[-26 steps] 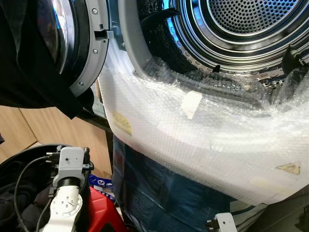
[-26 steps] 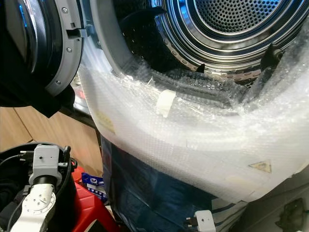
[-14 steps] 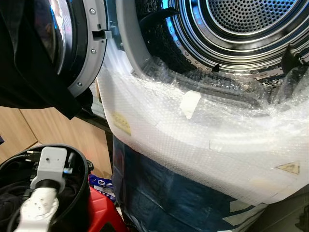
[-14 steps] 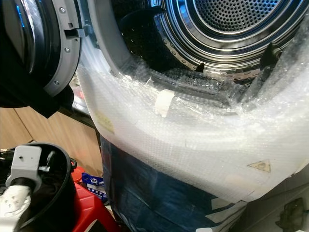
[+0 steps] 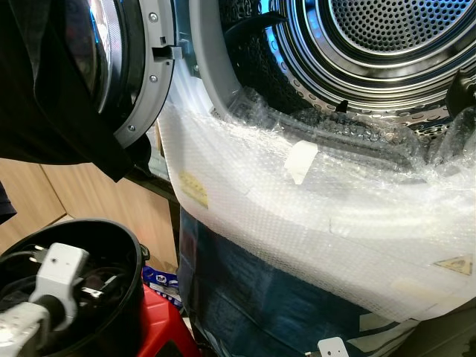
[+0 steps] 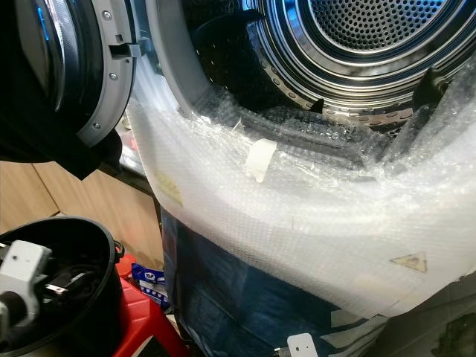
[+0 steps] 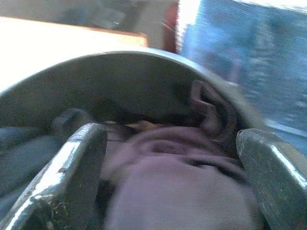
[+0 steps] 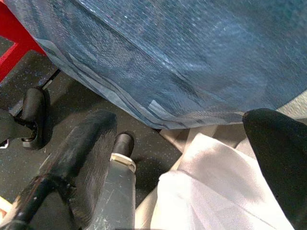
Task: Clothes washing
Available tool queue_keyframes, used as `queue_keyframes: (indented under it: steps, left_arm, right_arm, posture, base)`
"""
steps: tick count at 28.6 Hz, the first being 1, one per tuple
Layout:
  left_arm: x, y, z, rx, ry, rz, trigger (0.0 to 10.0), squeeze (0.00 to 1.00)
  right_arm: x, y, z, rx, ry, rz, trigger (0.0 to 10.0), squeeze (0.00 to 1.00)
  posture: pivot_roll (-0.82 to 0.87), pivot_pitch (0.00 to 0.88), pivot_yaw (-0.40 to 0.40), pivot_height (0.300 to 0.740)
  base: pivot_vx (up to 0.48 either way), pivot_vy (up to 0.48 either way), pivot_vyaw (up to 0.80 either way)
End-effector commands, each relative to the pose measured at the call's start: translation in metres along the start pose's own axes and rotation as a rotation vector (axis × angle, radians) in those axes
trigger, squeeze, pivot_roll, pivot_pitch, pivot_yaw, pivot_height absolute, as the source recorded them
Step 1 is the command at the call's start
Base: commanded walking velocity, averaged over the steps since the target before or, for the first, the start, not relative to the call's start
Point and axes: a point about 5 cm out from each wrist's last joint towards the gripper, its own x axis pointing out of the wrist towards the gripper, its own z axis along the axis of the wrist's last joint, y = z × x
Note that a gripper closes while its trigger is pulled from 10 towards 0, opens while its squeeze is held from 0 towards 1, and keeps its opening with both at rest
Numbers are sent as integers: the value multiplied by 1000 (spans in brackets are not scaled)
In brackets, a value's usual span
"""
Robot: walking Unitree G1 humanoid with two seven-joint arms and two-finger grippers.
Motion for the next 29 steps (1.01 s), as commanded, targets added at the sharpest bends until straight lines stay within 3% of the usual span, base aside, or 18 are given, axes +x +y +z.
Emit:
queue_keyframes:
  steps: [1,4,12,19,29]
  left_arm:
    - [-4,5,1,-14,14,-2,10000,1000]
    - [-10,14,8,-11,11,19,10000,1000]
    - [-3,0,-15,-92,84,-78,10000,1000]
    - [2,-5,-16,-53,114,-123,10000,1000]
    - [0,5,-18,-22,160,-52,10000,1000]
  right_arm:
    - [0,-1,-2,7,7,-2,10000,0]
    - [-1,-4,-8,20,26,-14,10000,0]
    - [-1,-4,-11,14,34,-19,10000,0]
    - [-1,-1,-11,3,39,8,10000,0]
    - [-1,-4,-11,27,40,-3,10000,0]
  posture:
    - [214,23,-30,740]
    - [223,22,-37,740]
    - [206,8,-43,740]
    - [204,3,-45,740]
    - [208,0,-52,740]
  base:
    - [0,0,0]
    - [0,0,0]
    - [0,0,0]
    - [0,0,0]
    - [0,0,0]
